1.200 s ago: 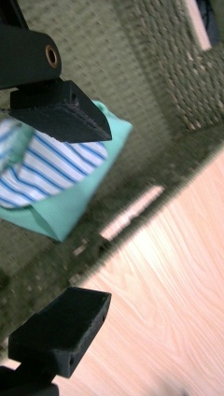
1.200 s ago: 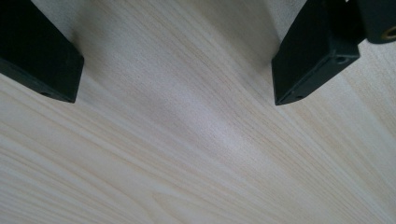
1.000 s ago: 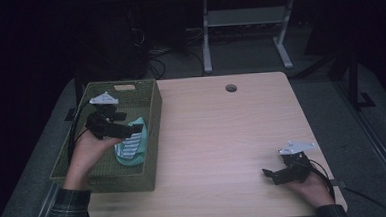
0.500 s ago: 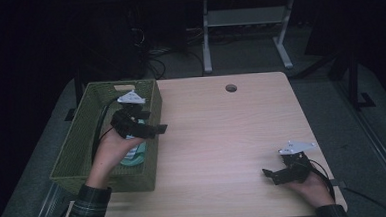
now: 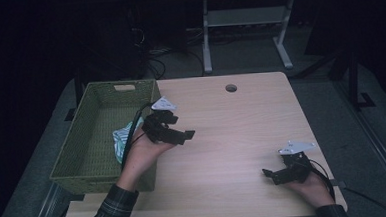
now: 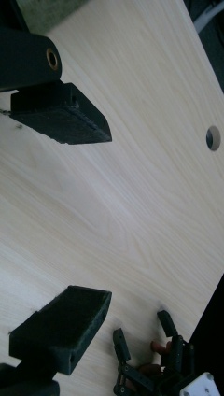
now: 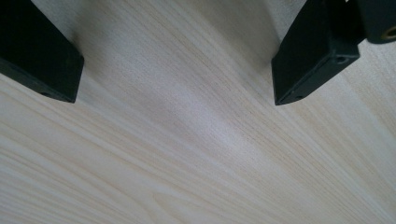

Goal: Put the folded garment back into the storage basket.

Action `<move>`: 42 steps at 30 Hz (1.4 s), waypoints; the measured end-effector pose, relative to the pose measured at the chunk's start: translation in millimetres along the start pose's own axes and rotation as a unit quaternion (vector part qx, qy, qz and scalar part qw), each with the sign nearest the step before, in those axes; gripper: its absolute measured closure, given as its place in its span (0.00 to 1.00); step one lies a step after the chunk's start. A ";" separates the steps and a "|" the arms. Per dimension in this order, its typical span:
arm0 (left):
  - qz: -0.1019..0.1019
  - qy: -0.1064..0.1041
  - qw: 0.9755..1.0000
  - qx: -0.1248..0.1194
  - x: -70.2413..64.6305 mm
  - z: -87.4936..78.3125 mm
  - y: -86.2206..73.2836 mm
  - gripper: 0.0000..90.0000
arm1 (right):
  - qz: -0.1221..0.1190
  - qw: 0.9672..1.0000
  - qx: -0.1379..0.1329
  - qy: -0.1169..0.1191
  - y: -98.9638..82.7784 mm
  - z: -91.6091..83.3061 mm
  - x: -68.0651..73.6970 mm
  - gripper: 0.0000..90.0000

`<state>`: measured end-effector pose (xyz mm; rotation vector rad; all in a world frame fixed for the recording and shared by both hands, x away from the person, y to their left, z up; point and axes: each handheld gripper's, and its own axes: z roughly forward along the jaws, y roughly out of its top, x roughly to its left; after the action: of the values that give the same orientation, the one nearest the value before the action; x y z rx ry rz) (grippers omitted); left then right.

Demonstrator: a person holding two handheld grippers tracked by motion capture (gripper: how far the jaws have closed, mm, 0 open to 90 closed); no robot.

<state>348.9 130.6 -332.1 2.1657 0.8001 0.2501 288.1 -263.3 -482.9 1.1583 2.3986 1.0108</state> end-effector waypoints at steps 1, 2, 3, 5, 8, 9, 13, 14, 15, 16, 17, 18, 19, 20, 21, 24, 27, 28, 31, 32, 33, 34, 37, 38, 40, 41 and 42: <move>0.002 -0.002 1.000 0.001 -2.7 3.7 -0.3 0.21 | 0.000 1.000 0.000 0.000 0.0 0.0 0.0 0.02; 0.003 -0.005 1.000 0.002 -5.4 7.4 -0.9 0.21 | 0.000 1.000 0.000 0.000 0.0 0.0 0.0 0.02; 0.002 -0.007 1.000 0.000 -8.1 11.1 -1.6 0.21 | 0.000 1.000 0.000 0.000 0.0 0.0 0.0 0.02; 0.002 -0.010 1.000 0.001 -12.9 18.5 -3.2 0.21 | 0.000 1.000 0.000 0.000 0.0 0.0 0.0 0.02; 0.004 -0.015 1.000 0.003 -20.5 30.4 -7.0 0.21 | 0.000 1.000 0.000 0.000 0.0 0.0 0.0 0.02; 0.006 -0.018 1.000 0.003 -23.5 34.8 -8.8 0.21 | 0.000 1.000 0.000 0.000 0.0 0.0 0.0 0.02; 0.006 -0.020 1.000 -0.001 -31.3 46.9 -14.8 0.21 | 0.000 1.000 0.000 0.000 0.0 0.0 0.0 0.02; 0.007 -0.021 1.000 0.001 -32.3 49.2 -15.9 0.21 | 0.000 1.000 0.000 0.000 0.0 0.0 0.0 0.02; 0.007 -0.023 1.000 0.004 -34.6 53.3 -18.0 0.21 | 0.000 1.000 0.000 0.000 0.0 0.0 0.0 0.02; 0.011 -0.022 1.000 0.007 -36.4 56.6 -20.0 0.21 | 0.000 1.000 0.000 0.000 0.0 0.0 0.0 0.02; 0.013 -0.021 1.000 0.009 -37.3 58.5 -21.2 0.21 | 0.000 1.000 0.000 0.000 0.0 0.0 0.0 0.02; 0.010 -0.023 1.000 0.009 -38.5 61.6 -23.2 0.21 | 0.000 1.000 0.000 0.000 0.0 0.0 0.0 0.02; 0.012 -0.023 1.000 0.011 -39.0 64.4 -25.2 0.21 | 0.000 1.000 0.000 0.000 0.0 0.0 0.0 0.02; 0.012 -0.022 1.000 0.013 -40.0 67.3 -27.4 0.21 | 0.000 1.000 0.000 0.000 0.0 0.0 0.0 0.02; 0.014 -0.021 1.000 0.016 -40.1 70.3 -29.6 0.21 | 0.000 1.000 0.000 0.000 0.0 0.0 0.1 0.02; 0.015 -0.021 0.999 0.026 -40.1 78.7 -36.5 0.21 | 0.001 1.000 0.000 0.000 0.0 -0.1 0.1 0.02; 0.008 -0.027 0.999 0.032 -38.7 86.7 -44.0 0.21 | 0.001 1.000 0.000 0.000 0.0 -0.1 0.1 0.02; 0.012 -0.025 0.999 0.034 -38.3 88.8 -46.2 0.21 | 0.001 1.000 0.000 0.000 0.0 -0.1 0.1 0.02; 0.019 -0.010 0.999 0.036 -38.2 93.9 -52.3 0.21 | 0.001 1.000 0.000 0.000 0.0 -0.1 0.1 0.02; 0.019 -0.010 0.999 0.036 -38.2 93.9 -52.3 0.21 | 0.001 1.000 0.000 0.000 0.0 -0.1 0.1 0.02; 0.021 -0.007 0.999 0.037 -37.0 96.2 -55.1 0.21 | 0.000 1.000 0.001 0.000 0.0 -0.1 0.0 0.02; 0.020 0.000 0.999 0.038 -35.6 100.0 -59.5 0.21 | 0.000 1.000 0.001 0.000 0.0 -0.1 -0.1 0.02; 0.023 0.011 0.998 0.049 -34.2 106.6 -66.0 0.21 | 0.000 1.000 0.000 0.000 0.0 0.0 0.0 0.02; 0.022 0.011 0.998 0.052 -34.0 108.8 -67.7 0.21 | 0.000 1.000 0.001 0.000 0.0 -0.1 0.0 0.02; 0.023 0.014 0.998 0.057 -32.9 112.4 -70.3 0.21 | 0.000 1.000 0.001 0.000 0.0 -0.1 0.0 0.02; 0.021 0.013 0.998 0.063 -32.4 114.1 -71.7 0.21 | 0.000 1.000 0.001 0.000 0.0 -0.1 0.0 0.02; 0.022 0.013 0.998 0.066 -31.6 115.9 -73.2 0.21 | 0.000 1.000 0.001 0.000 0.0 -0.1 0.0 0.02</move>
<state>339.1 74.6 -460.8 2.3097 0.8027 0.2551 288.1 -263.4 -482.9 1.1583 2.3999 1.0087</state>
